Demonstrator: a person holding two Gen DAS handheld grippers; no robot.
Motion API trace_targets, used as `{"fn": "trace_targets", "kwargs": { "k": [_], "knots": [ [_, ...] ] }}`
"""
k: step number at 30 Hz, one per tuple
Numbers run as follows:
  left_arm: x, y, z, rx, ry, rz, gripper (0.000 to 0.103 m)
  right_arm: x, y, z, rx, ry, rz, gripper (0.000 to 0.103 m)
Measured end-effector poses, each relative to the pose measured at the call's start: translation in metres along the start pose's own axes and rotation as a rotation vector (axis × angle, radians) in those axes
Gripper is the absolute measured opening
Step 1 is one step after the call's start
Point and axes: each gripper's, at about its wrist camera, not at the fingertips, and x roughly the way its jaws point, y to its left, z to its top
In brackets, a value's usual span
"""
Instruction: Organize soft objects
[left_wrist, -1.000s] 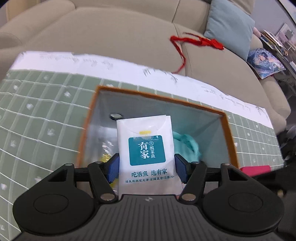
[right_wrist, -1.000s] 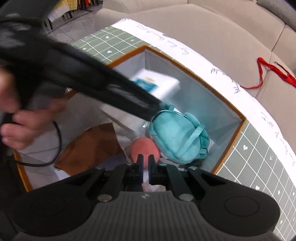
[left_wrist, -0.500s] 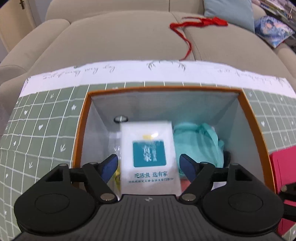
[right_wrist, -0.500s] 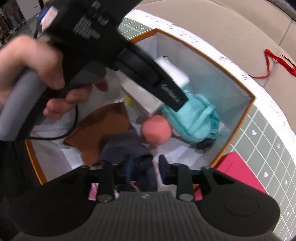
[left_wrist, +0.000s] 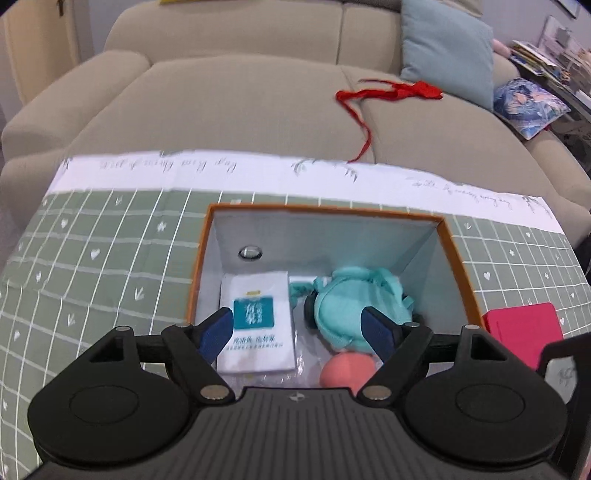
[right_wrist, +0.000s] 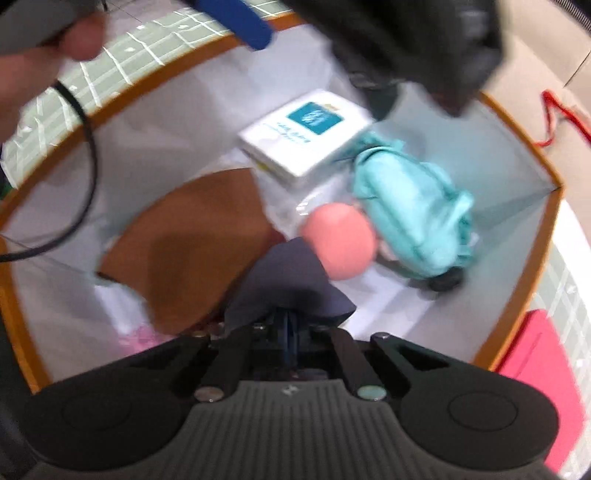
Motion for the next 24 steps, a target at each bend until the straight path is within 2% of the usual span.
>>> {"fn": "trace_targets", "kwargs": {
  "k": [4, 8, 11, 13, 15, 16, 17, 19, 22, 24],
  "knots": [
    [0.006, 0.010, -0.001, -0.028, 0.045, -0.012, 0.092, -0.008, -0.008, 0.000, 0.004, -0.019, -0.058, 0.000],
    [0.003, 0.016, -0.002, -0.049, 0.024, -0.020, 0.092, -0.014, -0.022, 0.007, -0.003, -0.041, -0.200, 0.000],
    [0.000, 0.020, -0.002, -0.071, 0.015, -0.035, 0.092, -0.018, -0.027, 0.013, -0.002, -0.048, -0.238, 0.000],
    [0.000, 0.022, -0.002, -0.080, 0.015, -0.046, 0.092, -0.016, -0.027, 0.014, -0.039, -0.018, -0.279, 0.000],
    [0.002, 0.024, -0.002, -0.089, 0.021, -0.040, 0.092, -0.018, -0.028, 0.014, -0.017, -0.021, -0.274, 0.003],
    [0.002, 0.024, -0.002, -0.089, 0.026, -0.037, 0.092, -0.021, -0.030, 0.014, 0.002, -0.032, -0.236, 0.010],
    [0.003, 0.024, -0.002, -0.087, 0.031, -0.035, 0.092, -0.025, -0.032, 0.013, 0.023, -0.041, -0.187, 0.023],
    [0.003, 0.022, -0.004, -0.071, 0.040, -0.035, 0.092, -0.035, -0.035, 0.011, 0.055, -0.073, -0.130, 0.039],
    [0.002, 0.017, -0.005, -0.040, 0.036, -0.023, 0.092, -0.042, -0.034, 0.012, 0.049, -0.086, -0.126, 0.046],
    [-0.001, 0.013, -0.006, -0.026, 0.016, 0.008, 0.092, -0.047, -0.032, 0.013, 0.052, -0.100, -0.125, 0.056]
  ]
}}
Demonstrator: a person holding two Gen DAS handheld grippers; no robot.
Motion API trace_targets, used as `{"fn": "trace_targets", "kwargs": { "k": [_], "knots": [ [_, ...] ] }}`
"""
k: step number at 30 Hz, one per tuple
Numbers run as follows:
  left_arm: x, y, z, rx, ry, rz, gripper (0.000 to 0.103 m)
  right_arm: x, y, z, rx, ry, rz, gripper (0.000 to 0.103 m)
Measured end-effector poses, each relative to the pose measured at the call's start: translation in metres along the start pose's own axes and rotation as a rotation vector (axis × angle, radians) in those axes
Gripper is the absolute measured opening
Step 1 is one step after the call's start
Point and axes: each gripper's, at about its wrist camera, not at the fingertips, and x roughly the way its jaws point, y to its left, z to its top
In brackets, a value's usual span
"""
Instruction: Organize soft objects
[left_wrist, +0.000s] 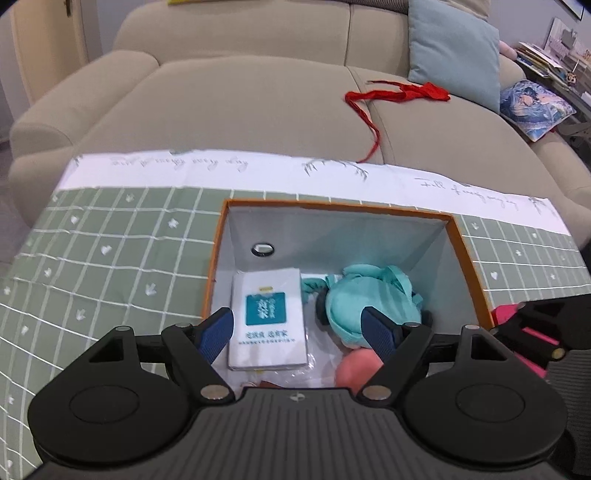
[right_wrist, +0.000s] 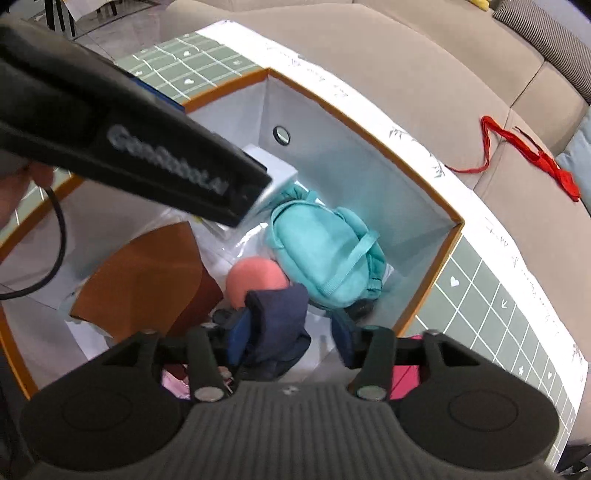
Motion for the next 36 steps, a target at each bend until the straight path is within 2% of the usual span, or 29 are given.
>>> {"fn": "trace_targets", "kwargs": {
  "k": [2, 8, 12, 13, 15, 19, 22, 30, 36],
  "knots": [
    [-0.003, -0.003, -0.001, 0.011, -0.016, 0.023, 0.092, -0.007, 0.001, 0.000, 0.013, -0.013, 0.002, 0.072],
    [-0.015, -0.005, -0.003, -0.024, -0.051, 0.017, 0.094, -0.024, 0.003, -0.002, 0.026, -0.056, -0.016, 0.094],
    [-0.032, -0.015, -0.003, 0.039, -0.106, 0.086, 0.094, -0.040, -0.004, -0.008, 0.054, -0.072, -0.060, 0.096],
    [-0.036, -0.017, -0.002, 0.046, -0.117, 0.101, 0.094, -0.045, -0.008, -0.009, 0.071, -0.077, -0.064, 0.099],
    [-0.045, -0.022, 0.000, 0.037, -0.135, 0.119, 0.094, -0.056, -0.015, -0.013, 0.100, -0.101, -0.069, 0.099],
    [-0.062, -0.034, 0.003, 0.008, -0.130, 0.109, 0.094, -0.088, -0.031, -0.026, 0.184, -0.183, -0.113, 0.099],
    [-0.082, -0.046, 0.002, -0.009, -0.163, 0.102, 0.094, -0.119, -0.044, -0.043, 0.261, -0.260, -0.133, 0.099],
    [-0.133, -0.085, -0.016, 0.055, -0.310, 0.142, 0.094, -0.184, -0.058, -0.093, 0.339, -0.389, -0.197, 0.099],
    [-0.159, -0.110, -0.042, 0.049, -0.396, 0.106, 0.094, -0.213, -0.046, -0.138, 0.350, -0.466, -0.254, 0.100]
  ]
}}
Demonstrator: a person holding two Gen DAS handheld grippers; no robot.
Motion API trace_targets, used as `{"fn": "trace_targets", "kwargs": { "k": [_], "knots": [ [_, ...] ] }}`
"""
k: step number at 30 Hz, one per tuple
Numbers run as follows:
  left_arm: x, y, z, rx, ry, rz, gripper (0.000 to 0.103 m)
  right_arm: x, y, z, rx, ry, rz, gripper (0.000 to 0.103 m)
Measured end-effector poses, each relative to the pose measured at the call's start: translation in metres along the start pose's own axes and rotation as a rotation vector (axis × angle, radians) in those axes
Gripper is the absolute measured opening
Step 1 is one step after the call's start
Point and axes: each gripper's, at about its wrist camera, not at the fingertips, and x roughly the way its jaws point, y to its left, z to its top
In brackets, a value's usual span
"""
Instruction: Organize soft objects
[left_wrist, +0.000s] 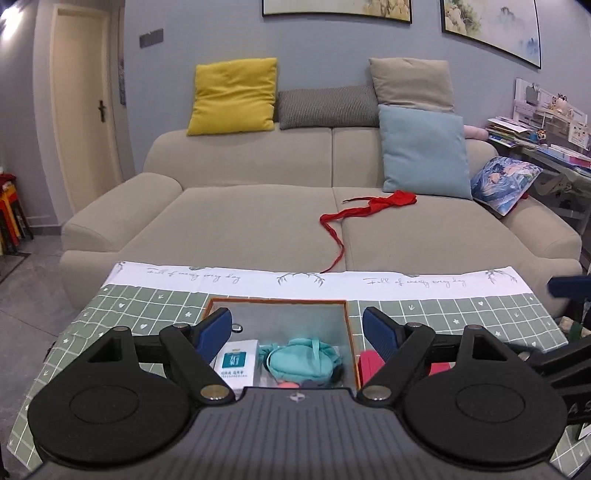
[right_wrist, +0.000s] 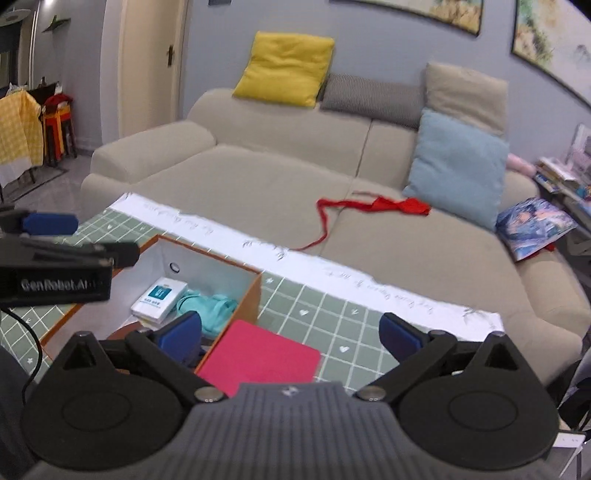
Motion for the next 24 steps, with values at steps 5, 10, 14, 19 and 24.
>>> {"fn": "trace_targets", "kwargs": {
  "k": [5, 10, 14, 19, 24],
  "knots": [
    [-0.014, -0.019, -0.026, -0.025, -0.045, 0.038, 0.094, -0.018, 0.002, -0.030, 0.008, -0.036, -0.052, 0.100],
    [-0.020, -0.026, -0.052, -0.029, -0.092, -0.001, 0.094, -0.020, -0.003, -0.065, 0.102, -0.038, -0.043, 0.100],
    [-0.020, -0.026, -0.077, -0.028, -0.104, -0.029, 0.094, -0.009, -0.006, -0.094, 0.133, 0.000, -0.030, 0.100],
    [-0.023, -0.024, -0.106, -0.071, -0.111, -0.092, 0.094, -0.002, -0.017, -0.130, 0.290, -0.019, -0.021, 0.100],
    [-0.014, -0.033, -0.129, -0.025, -0.104, -0.060, 0.094, 0.003, -0.024, -0.152, 0.352, -0.035, -0.072, 0.100]
  ]
}}
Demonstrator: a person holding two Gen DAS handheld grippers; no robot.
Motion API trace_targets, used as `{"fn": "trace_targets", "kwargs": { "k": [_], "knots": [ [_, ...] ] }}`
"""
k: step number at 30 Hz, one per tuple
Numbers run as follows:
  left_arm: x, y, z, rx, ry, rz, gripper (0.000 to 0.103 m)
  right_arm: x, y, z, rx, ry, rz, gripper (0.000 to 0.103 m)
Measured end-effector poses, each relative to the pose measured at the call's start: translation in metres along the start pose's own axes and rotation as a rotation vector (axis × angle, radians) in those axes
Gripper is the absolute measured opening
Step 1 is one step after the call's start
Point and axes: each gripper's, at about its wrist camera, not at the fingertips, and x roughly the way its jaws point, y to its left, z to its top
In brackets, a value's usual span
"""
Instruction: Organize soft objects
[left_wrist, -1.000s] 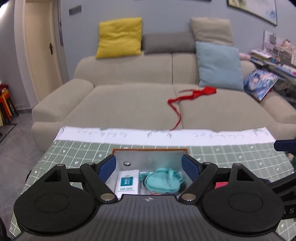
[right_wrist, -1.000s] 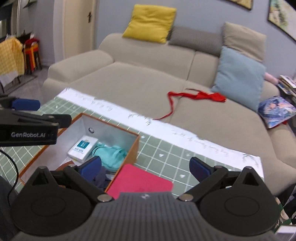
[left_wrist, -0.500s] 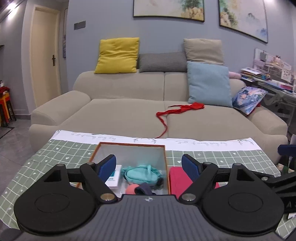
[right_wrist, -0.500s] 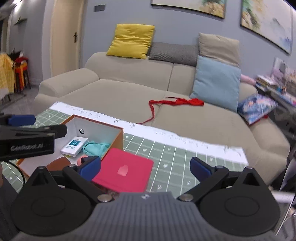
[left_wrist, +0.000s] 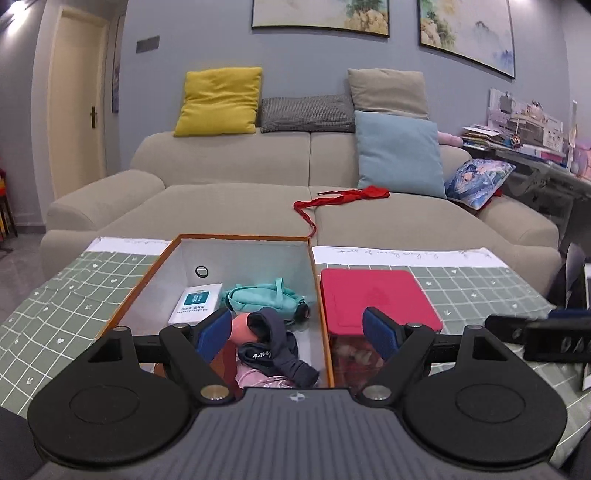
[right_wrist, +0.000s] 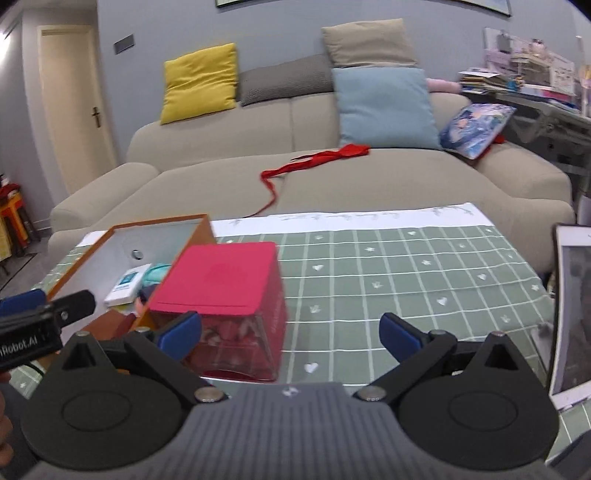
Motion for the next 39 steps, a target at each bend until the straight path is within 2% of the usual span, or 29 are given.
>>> {"fn": "trace_targets", "kwargs": {
  "k": [3, 9, 16, 25, 30, 39],
  "knots": [
    [0.004, -0.003, -0.011, 0.027, -0.012, 0.012, 0.094, 0.001, 0.000, -0.009, -0.021, 0.004, -0.012, 0.100],
    [0.006, -0.007, -0.023, 0.056, 0.017, 0.033, 0.094, 0.004, 0.008, -0.025, -0.078, 0.022, -0.002, 0.100],
    [0.010, -0.001, -0.033, 0.022, 0.053, 0.017, 0.094, 0.006, 0.011, -0.033, -0.107, 0.010, -0.017, 0.100],
    [0.007, 0.002, -0.034, 0.015, 0.007, 0.052, 0.094, 0.008, 0.012, -0.038, -0.144, 0.003, -0.027, 0.100],
    [0.007, 0.008, -0.032, -0.013, 0.011, 0.051, 0.094, 0.005, 0.013, -0.037, -0.149, -0.013, -0.026, 0.100],
    [0.009, 0.007, -0.032, -0.005, 0.023, 0.028, 0.094, 0.004, 0.012, -0.035, -0.125, -0.004, -0.008, 0.100]
  ]
}}
